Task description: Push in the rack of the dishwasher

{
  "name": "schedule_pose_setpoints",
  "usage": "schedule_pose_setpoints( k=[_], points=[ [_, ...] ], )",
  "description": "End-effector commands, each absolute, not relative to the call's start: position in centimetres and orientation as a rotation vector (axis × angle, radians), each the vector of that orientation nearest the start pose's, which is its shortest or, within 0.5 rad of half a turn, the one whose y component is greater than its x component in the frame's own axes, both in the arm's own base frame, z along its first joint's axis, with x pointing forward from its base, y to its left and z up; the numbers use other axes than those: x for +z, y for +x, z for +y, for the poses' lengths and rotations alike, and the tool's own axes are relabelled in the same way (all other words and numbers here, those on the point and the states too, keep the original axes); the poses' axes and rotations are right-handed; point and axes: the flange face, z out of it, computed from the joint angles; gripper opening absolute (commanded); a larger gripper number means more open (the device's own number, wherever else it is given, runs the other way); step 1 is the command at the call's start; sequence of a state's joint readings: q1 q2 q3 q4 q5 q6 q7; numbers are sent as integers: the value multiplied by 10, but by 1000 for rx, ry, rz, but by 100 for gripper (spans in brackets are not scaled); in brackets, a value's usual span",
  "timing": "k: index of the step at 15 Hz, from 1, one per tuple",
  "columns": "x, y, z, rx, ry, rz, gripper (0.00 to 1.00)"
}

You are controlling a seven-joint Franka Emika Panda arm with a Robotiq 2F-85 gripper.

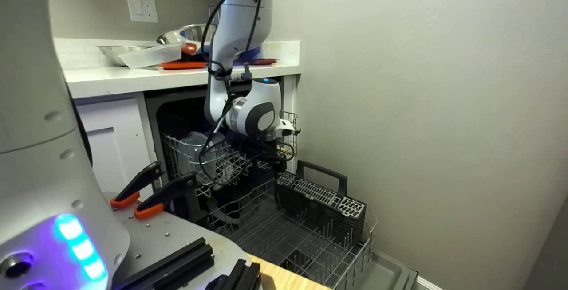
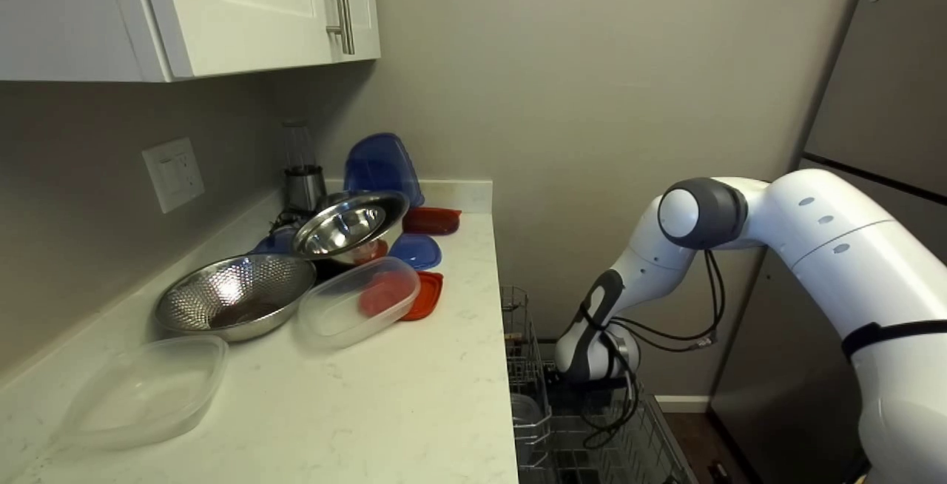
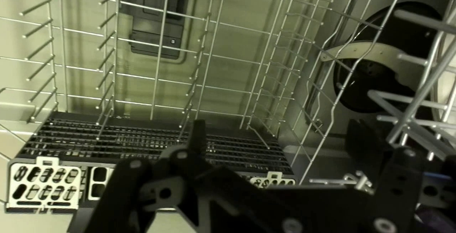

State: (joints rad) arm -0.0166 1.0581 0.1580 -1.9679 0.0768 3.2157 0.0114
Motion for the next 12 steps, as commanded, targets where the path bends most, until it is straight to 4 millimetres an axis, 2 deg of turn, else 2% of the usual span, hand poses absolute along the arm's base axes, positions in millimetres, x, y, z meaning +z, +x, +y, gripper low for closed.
schedule_pose_setpoints(
  k=[1,3,5,6,12],
  points=[
    [-32,540,114,-318,-2973,65,100],
    [-29,541,123,-329,-2971,57,100],
    [-24,545,118,-358,-3002,28,100],
    [-20,547,109,-369,-3019,29,100],
    [11,557,18,-399,-3109,157,100]
  ],
)
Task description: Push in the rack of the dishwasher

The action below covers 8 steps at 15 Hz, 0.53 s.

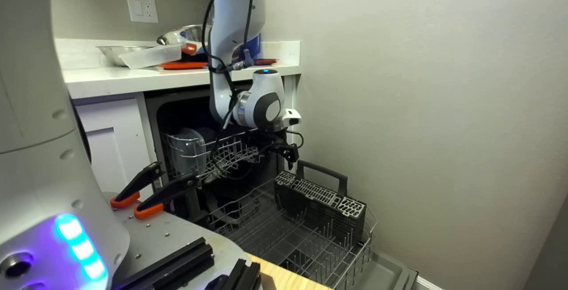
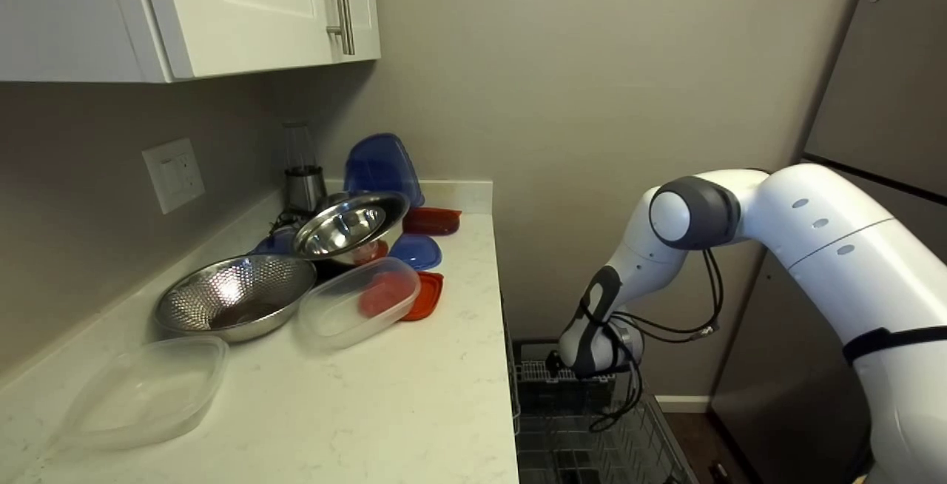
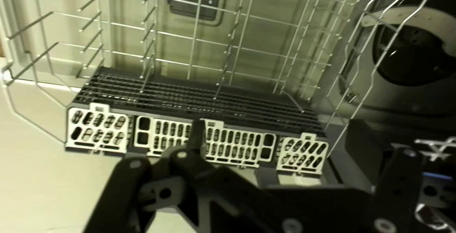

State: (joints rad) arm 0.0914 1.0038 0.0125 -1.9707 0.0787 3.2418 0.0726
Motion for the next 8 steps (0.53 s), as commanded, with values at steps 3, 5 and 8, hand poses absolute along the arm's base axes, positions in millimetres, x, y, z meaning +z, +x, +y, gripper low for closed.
schedule_pose_setpoints(
  k=[3,5,8],
  points=[
    [30,551,-14,-387,-3145,203,100],
    [46,544,-29,-366,-3164,219,100],
    [73,530,-39,-342,-3164,219,100]
  ],
)
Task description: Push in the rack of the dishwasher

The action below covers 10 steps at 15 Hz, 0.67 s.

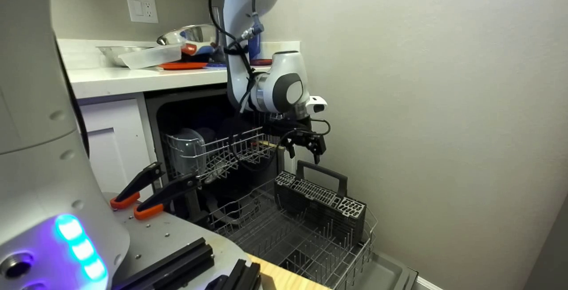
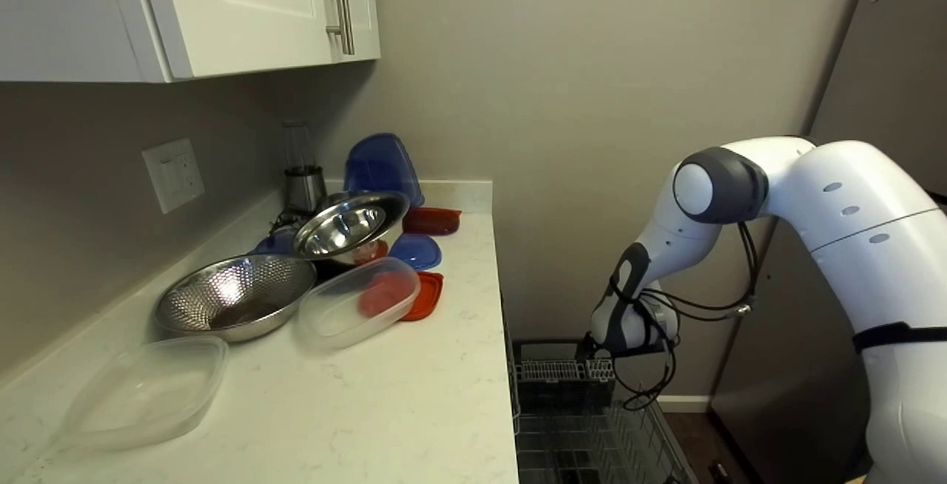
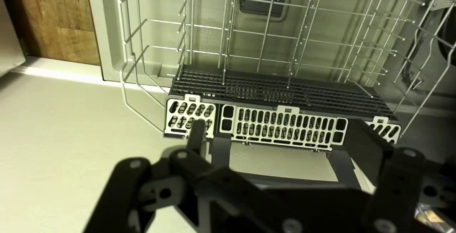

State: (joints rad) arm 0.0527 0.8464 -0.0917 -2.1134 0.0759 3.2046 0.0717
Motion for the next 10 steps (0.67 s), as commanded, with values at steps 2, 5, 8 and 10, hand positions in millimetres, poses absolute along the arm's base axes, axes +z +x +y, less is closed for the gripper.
schedule_pose_setpoints(
  k=[2,5,8,10],
  points=[
    [91,521,-43,-338,-3154,220,100],
    [113,512,-51,-325,-3143,239,100],
    [129,507,-61,-307,-3128,261,100],
    [117,519,-58,-326,-3131,302,100]
  ],
)
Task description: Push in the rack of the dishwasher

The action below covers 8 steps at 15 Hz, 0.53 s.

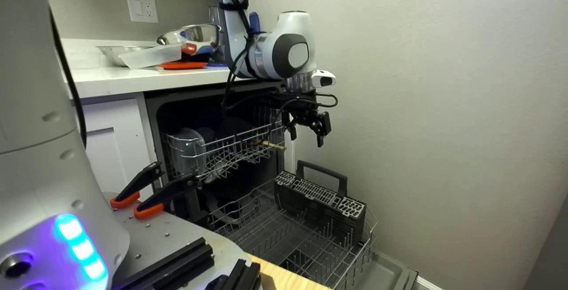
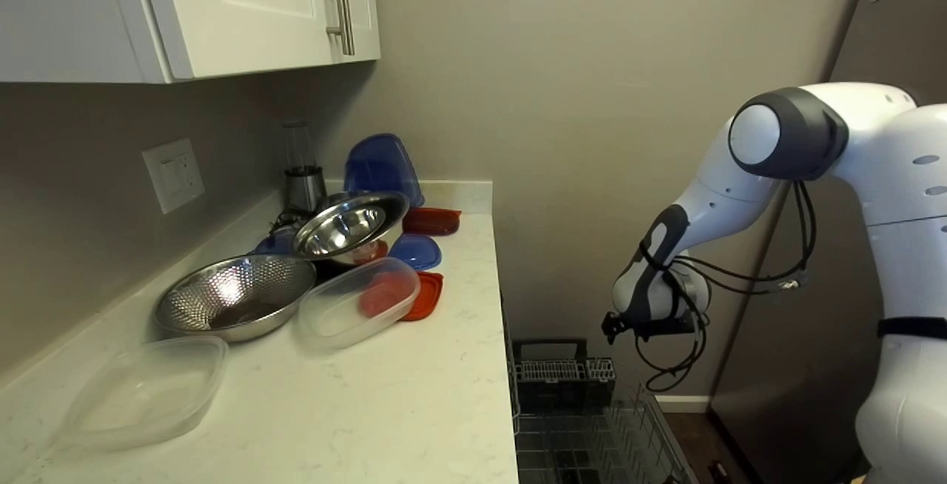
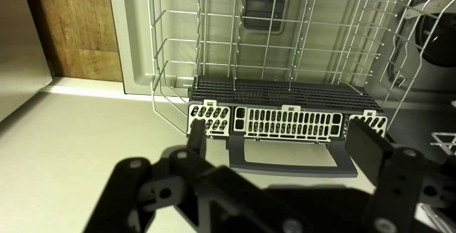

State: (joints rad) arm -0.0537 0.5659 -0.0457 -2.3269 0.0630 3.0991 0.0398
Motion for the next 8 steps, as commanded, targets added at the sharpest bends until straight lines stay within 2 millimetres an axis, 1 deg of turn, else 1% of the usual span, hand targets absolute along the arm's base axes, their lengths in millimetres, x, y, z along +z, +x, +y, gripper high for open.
schedule_pose_setpoints(
  k=[1,3,8],
  points=[
    [122,517,-61,-323,-3127,304,100],
    [127,515,-64,-324,-3125,307,100],
    [127,515,-61,-321,-3123,301,100]
  ],
)
